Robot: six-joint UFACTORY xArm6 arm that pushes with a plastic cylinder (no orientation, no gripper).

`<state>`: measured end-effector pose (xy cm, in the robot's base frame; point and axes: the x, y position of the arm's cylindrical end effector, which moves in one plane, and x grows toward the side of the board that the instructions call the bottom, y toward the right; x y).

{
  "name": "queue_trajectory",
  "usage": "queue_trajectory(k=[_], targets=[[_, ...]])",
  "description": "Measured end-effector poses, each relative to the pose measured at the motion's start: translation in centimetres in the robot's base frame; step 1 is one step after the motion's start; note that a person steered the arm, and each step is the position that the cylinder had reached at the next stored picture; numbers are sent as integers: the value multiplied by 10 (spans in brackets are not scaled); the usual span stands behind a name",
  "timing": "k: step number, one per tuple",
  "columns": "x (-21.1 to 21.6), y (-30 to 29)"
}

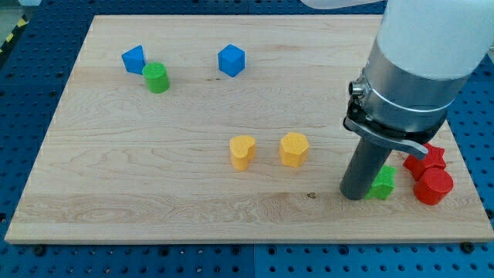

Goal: Point your arm to the center

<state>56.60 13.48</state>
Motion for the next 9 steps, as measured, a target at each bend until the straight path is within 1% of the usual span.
queue_trajectory(k=[2, 3, 4, 5, 6, 7, 9], targets=[[-3, 38], [-4, 28], [-31, 2], [-77, -6], [-82, -11], [-105, -90], [-142, -290]])
